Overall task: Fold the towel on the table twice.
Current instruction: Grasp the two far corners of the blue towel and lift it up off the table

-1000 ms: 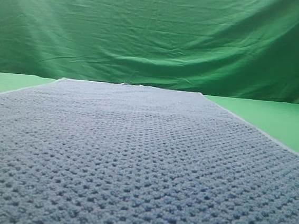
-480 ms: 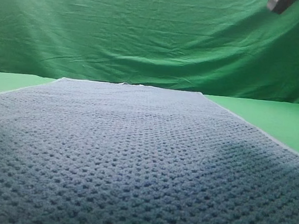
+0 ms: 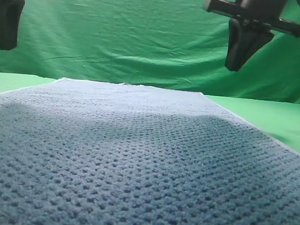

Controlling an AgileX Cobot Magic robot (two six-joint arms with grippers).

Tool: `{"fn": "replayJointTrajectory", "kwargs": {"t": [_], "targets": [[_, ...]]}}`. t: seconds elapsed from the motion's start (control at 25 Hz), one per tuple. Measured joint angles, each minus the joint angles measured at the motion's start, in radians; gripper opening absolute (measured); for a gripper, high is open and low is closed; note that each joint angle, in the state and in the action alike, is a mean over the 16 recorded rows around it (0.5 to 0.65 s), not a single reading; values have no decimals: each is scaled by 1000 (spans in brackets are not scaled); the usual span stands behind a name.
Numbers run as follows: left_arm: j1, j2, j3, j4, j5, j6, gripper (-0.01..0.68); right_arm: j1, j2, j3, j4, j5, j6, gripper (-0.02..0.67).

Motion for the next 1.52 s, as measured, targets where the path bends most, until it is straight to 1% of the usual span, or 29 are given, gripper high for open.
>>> {"fn": "replayJointTrajectory", "kwargs": {"t": [0.08, 0.16, 0.28, 0.6, 0.68, 0.76, 0.88, 0.96, 1.52], "targets": [[0, 14, -4, 9, -16, 0, 3, 8, 32, -21, -20, 6, 17, 45], [0, 24, -6, 18, -33, -1, 21, 12, 54, -33, -29, 9, 22, 96], [0, 33, -7, 30, -54, -11, 87, 16, 75, -42, -36, 5, 24, 205], [16, 51, -9, 47, -74, -98, 399, 17, 92, -45, -41, -28, 22, 530], [22, 60, -10, 49, -72, -123, 479, 17, 94, -45, -41, -39, 22, 593], [28, 72, -10, 50, -68, -147, 549, 17, 100, -45, -42, -49, 21, 636], [38, 92, -10, 50, -65, -177, 620, 17, 113, -45, -42, -63, 21, 664], [44, 108, -11, 50, -65, -188, 638, 17, 123, -46, -43, -69, 20, 667], [51, 194, -13, 50, -106, -186, 640, 17, 182, -49, -47, -74, 20, 668]]}}
